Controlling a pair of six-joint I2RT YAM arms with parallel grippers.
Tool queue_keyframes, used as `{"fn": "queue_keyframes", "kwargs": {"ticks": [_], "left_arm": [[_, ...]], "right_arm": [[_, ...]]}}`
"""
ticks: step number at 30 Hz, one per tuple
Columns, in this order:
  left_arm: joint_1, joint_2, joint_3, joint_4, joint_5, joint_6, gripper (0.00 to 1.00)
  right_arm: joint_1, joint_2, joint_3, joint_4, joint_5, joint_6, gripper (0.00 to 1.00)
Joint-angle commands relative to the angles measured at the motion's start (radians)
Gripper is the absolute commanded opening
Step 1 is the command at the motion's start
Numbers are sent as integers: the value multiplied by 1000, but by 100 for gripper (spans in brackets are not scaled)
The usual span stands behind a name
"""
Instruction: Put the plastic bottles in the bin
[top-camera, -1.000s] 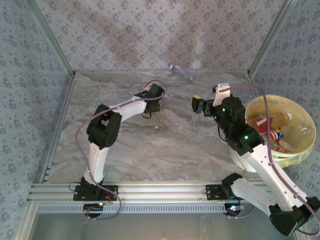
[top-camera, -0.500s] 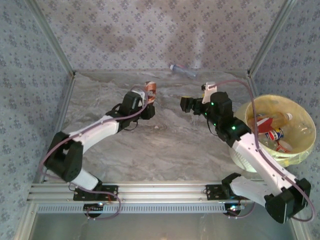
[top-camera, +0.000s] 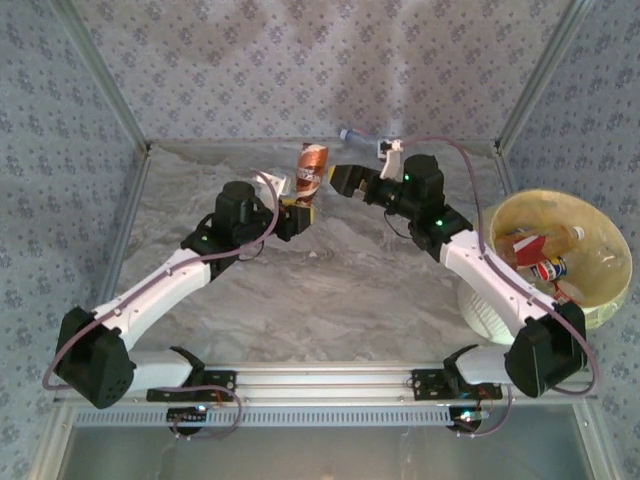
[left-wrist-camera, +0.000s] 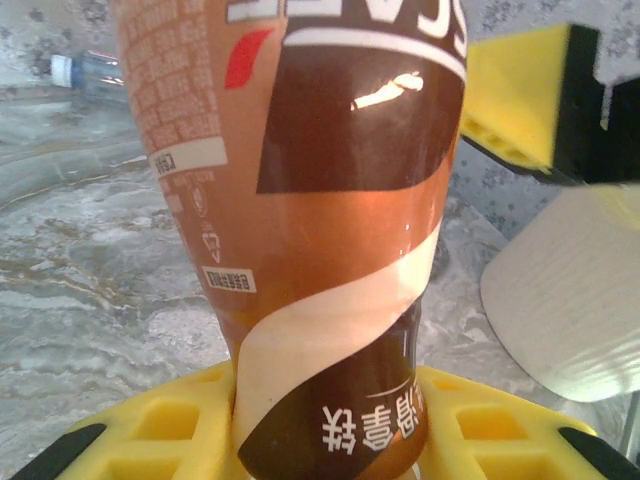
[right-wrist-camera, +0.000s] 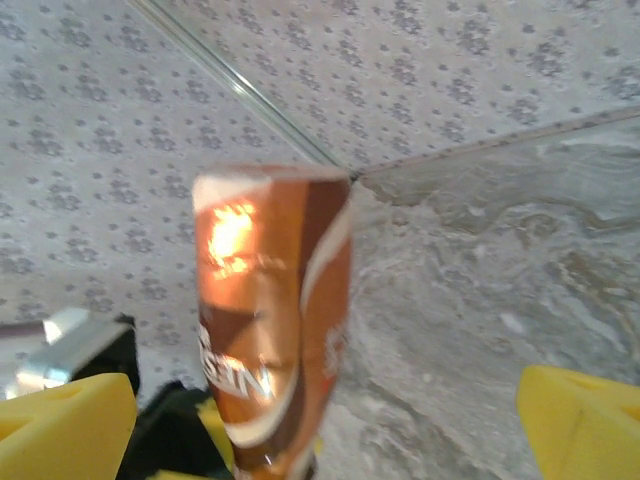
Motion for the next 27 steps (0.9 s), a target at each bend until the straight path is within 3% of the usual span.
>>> {"fn": "queue_keyframes", "kwargs": {"ticks": [1, 12, 16, 20, 25, 27], "left_arm": [[-14, -11, 17, 21, 85, 36, 0], [-50, 26, 49, 44, 153, 48, 0], [-53, 42, 65, 27, 135, 56, 0], [-52, 52, 74, 11, 101, 52, 0], [-53, 74, 97, -29, 81, 48, 39], [-51, 84, 110, -58, 12, 23, 63]], "right_arm": [[4, 53, 80, 88, -84, 65, 100], [18, 181, 186, 25, -42, 77, 100], [19, 172, 160, 36, -59, 100, 78], [4, 152, 117, 104, -100, 125, 63], [-3, 116, 110, 73, -85, 92, 50], [-4, 96, 106, 60, -69, 73, 49]]}}
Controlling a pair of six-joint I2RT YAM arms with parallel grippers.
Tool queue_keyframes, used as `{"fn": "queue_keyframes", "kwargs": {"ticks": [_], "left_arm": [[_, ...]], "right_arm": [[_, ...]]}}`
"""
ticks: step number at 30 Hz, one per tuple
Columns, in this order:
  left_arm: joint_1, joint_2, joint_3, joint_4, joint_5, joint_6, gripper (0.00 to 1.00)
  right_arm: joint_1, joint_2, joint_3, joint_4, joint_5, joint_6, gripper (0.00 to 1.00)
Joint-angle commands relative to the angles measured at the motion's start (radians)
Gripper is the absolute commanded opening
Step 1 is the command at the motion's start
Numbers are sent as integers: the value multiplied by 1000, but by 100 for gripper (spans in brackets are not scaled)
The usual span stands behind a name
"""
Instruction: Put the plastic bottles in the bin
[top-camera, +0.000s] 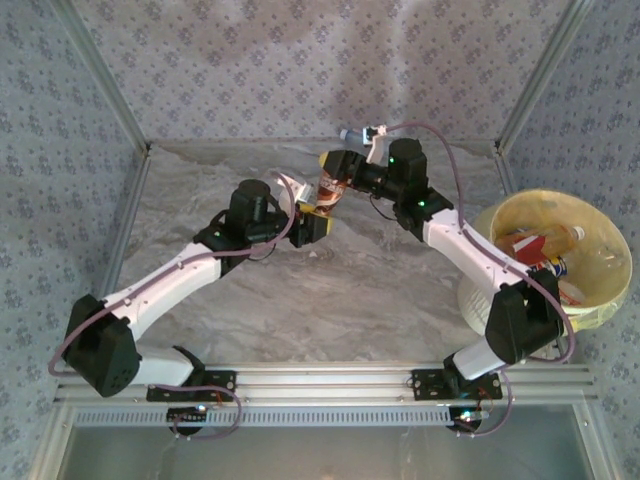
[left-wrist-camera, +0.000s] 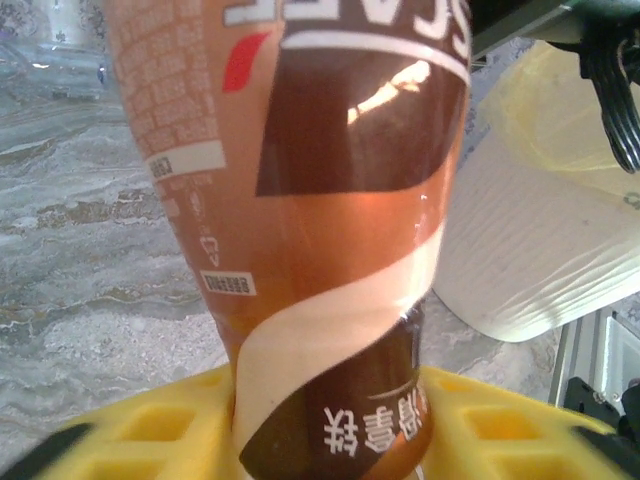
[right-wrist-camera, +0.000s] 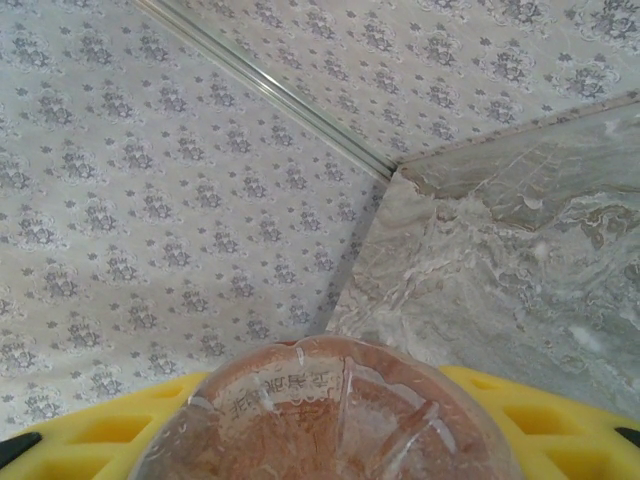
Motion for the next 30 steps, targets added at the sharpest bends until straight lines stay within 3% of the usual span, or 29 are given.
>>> {"fn": "queue_keyframes", "kwargs": {"ticks": [1, 6, 9, 11, 22, 30], "left_arm": [[7, 17, 51, -43, -95, -19, 74], [11, 16, 46, -15, -15, -21, 97], [11, -21, -3, 91, 63, -26, 98], [12, -51, -34, 133, 50, -30, 98], [53, -121, -124, 115, -386, -105, 98], [88, -89, -156, 123, -474, -190, 98]], "right_arm": [[-2, -74, -9, -9, 10, -41, 48], [-14, -129, -13, -89, 75, -114, 46], [-25, -167, -17, -152, 120, -156, 46], [-35, -202, -19, -200, 151, -182, 45], [-69, -464, 23, -582, 429, -422, 45], [-77, -617, 50, -723, 606, -550, 45]]}}
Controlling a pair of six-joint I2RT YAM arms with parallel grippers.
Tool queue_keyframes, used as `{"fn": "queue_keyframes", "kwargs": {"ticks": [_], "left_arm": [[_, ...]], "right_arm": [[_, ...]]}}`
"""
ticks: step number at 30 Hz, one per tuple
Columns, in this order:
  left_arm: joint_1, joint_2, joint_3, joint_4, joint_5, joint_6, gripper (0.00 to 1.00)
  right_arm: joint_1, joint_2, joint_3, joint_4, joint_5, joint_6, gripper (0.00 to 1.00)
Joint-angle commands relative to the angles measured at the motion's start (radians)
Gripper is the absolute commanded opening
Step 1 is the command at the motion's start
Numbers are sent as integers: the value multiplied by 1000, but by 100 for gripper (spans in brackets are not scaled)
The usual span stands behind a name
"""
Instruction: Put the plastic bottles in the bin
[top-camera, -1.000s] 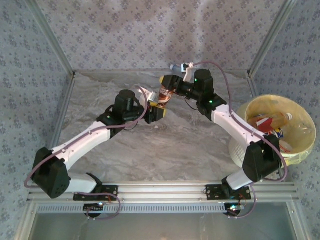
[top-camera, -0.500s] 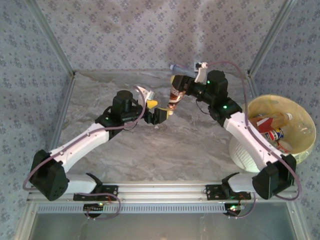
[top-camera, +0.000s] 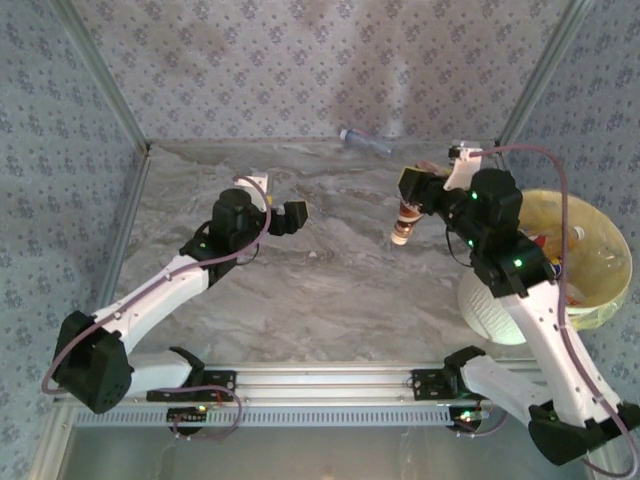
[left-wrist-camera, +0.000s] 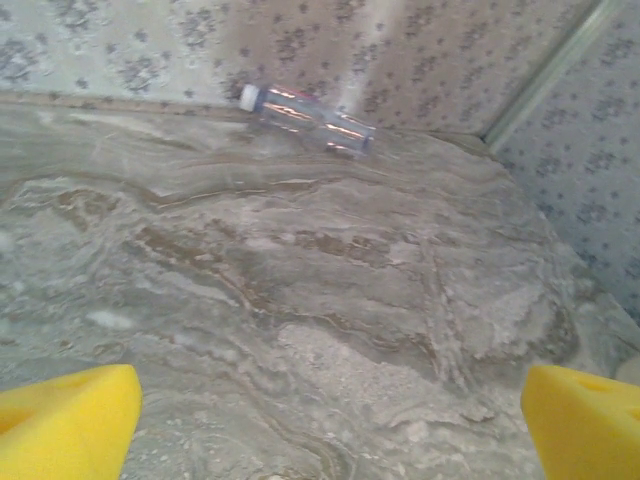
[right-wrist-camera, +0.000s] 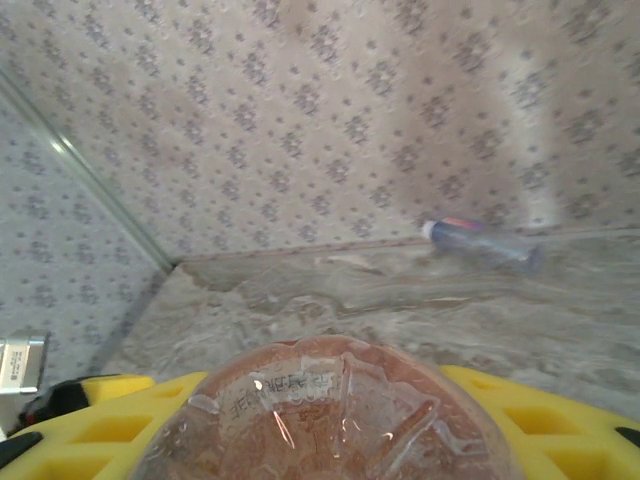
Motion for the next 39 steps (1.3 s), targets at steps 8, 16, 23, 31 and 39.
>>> {"fn": "queue_keyframes", "kwargs": {"ticks": [8, 16, 23, 31, 39], "left_arm": [[24, 41, 8, 23, -59, -70, 98], [35, 73, 36, 21, -50, -77, 98], [37, 115, 55, 34, -23, -94, 98], [40, 132, 52, 44, -4, -112, 98], [49, 107, 32, 24, -11, -109, 98]], "right_arm": [[-6, -103, 125, -237, 387, -220, 44], [-21, -175, 180, -396, 790, -287, 44], [-108, -132, 248, -417, 837, -300, 44], [-587, 7, 314, -351, 342, -166, 44], [-1023, 48, 209, -276, -153, 51, 41]]}}
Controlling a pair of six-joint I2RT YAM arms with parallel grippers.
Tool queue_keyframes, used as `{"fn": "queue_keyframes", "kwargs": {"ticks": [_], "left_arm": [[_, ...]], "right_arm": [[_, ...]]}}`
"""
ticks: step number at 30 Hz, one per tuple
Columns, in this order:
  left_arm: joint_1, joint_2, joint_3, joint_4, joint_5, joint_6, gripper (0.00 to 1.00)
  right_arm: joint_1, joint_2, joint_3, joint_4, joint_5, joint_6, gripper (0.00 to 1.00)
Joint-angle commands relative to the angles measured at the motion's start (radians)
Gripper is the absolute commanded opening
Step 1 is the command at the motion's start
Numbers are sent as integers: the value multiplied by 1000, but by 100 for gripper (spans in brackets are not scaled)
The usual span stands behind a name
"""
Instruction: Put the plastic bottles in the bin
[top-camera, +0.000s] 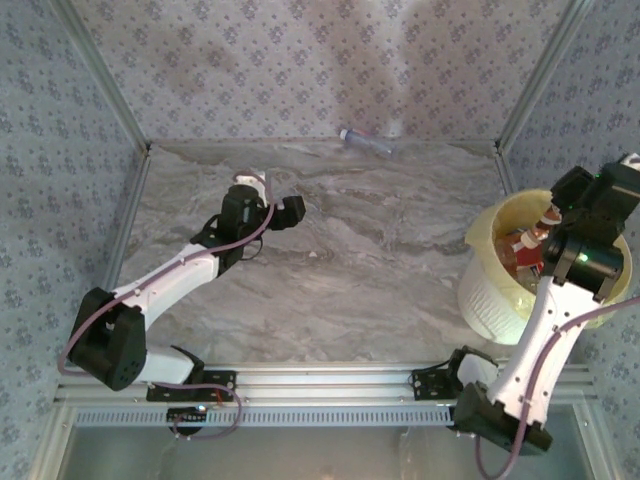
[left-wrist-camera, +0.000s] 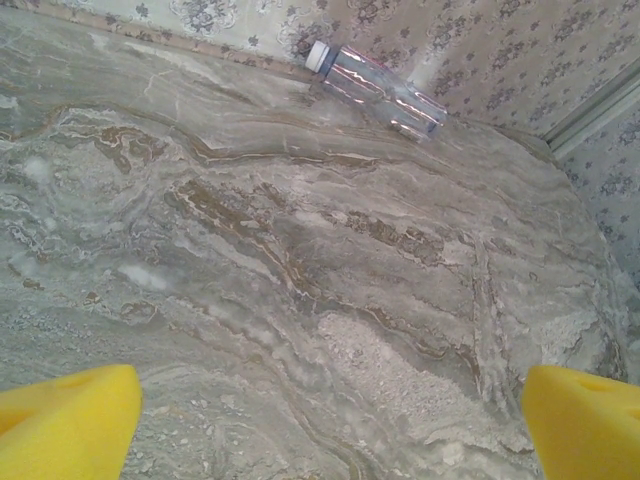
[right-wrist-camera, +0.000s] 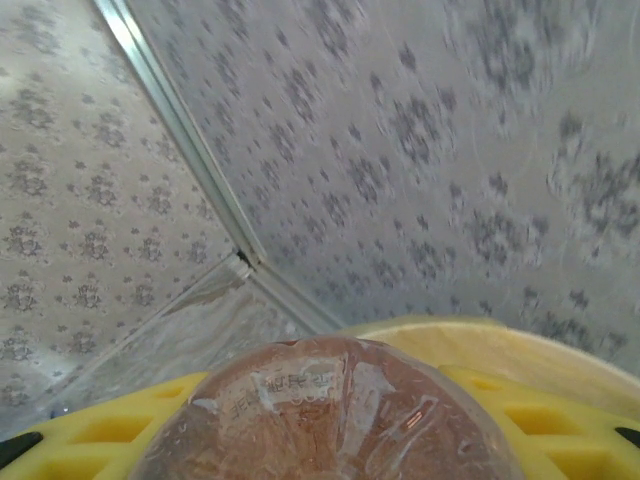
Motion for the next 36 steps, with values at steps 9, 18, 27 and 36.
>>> {"fn": "queue_keyframes", "kwargs": {"ticks": [9, 18, 27, 36], "left_arm": [[15, 9, 68, -38, 32, 9, 98], [14, 19, 99, -74, 57, 23, 98], [16, 10, 86, -68, 53, 29, 98], [17, 32, 95, -64, 56, 21, 98]], "right_arm": [[-157, -17, 82, -246, -94, 5, 45], [-164, -8, 25, -382, -14, 13, 62], [-143, -32, 72, -383, 217, -14, 100], [115, 4, 168, -391, 127, -19, 100]]}}
